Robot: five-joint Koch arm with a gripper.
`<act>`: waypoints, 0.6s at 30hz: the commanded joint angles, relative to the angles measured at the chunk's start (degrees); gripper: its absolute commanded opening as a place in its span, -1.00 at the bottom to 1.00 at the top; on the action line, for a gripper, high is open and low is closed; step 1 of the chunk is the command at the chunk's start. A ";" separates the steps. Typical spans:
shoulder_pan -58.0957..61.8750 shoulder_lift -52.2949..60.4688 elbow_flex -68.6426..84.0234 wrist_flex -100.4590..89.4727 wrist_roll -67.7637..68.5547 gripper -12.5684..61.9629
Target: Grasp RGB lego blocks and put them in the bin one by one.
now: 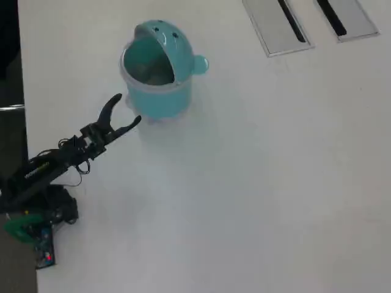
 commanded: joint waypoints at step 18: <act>14.41 8.00 17.58 -30.32 23.03 0.26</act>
